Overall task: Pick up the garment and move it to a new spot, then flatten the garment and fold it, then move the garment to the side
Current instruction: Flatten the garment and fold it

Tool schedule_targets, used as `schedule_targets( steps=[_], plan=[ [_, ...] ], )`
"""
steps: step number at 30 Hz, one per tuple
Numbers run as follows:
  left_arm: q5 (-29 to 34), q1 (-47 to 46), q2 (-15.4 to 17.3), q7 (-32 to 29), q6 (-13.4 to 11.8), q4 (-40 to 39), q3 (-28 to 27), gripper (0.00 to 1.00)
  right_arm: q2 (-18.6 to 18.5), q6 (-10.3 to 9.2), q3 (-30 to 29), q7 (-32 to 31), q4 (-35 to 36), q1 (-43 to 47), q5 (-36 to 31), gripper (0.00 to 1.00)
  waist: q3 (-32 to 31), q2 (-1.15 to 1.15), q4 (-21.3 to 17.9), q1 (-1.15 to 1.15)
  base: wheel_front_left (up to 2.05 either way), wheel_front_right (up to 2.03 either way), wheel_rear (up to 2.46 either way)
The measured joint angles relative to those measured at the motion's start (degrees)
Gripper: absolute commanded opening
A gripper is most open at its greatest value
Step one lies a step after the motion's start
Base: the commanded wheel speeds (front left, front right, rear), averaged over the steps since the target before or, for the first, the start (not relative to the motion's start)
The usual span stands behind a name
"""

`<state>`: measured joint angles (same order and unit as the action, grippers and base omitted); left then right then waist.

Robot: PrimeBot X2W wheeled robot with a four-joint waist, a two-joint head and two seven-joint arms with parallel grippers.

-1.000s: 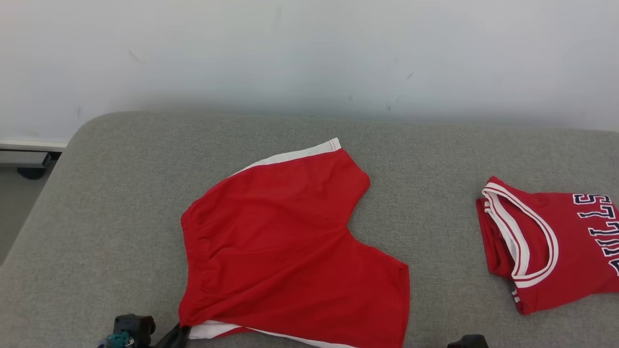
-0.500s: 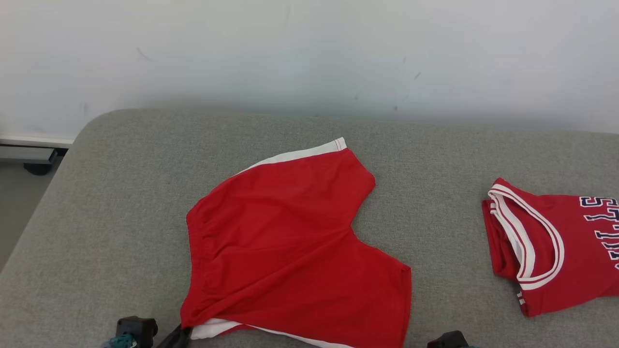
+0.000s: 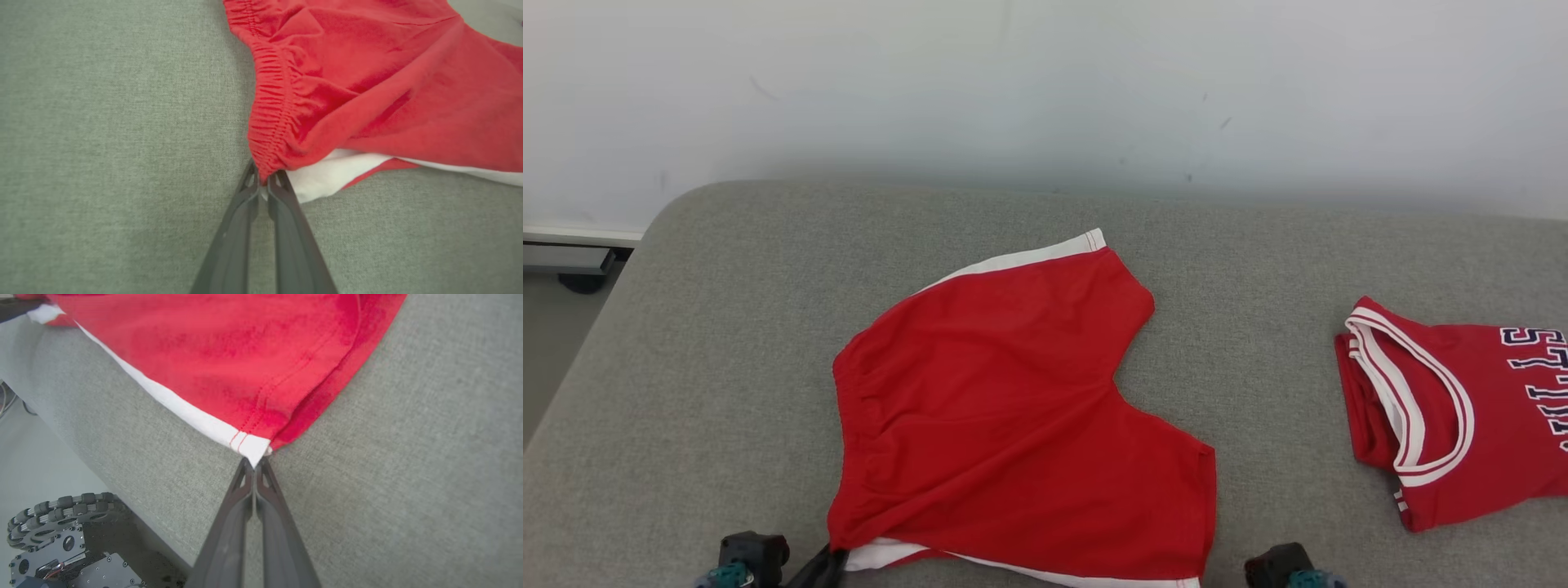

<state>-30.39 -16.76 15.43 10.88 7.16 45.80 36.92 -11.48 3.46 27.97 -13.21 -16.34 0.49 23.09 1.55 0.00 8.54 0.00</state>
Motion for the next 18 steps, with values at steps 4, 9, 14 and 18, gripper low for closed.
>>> schedule_targets(
  steps=[4,9,14,18],
  plan=[
    [-0.3,0.0,0.1,0.3,0.0,0.1,0.7,0.0,-1.4,-0.49,-2.6,2.2,0.3,-0.3,0.0,0.0,0.0,0.0,-0.4,0.0,0.0,0.0,0.0],
    [-0.3,0.1,0.6,0.9,0.4,-0.2,2.0,0.0,-3.8,-0.49,-5.2,4.4,1.6,-0.7,0.1,0.0,-0.5,0.0,-0.7,0.0,0.0,0.0,0.0],
    [-0.2,1.5,0.8,1.3,0.4,-1.3,3.3,0.0,-5.4,-0.68,-7.6,6.7,3.5,0.2,0.7,0.0,-1.5,0.0,-0.5,0.0,0.0,0.0,0.0],
    [-0.2,2.7,1.0,1.3,0.4,-3.0,4.0,0.0,-5.9,-0.69,-8.9,8.1,5.1,1.7,1.9,0.0,-2.3,0.0,0.0,0.0,0.0,0.0,0.0]
  ],
)
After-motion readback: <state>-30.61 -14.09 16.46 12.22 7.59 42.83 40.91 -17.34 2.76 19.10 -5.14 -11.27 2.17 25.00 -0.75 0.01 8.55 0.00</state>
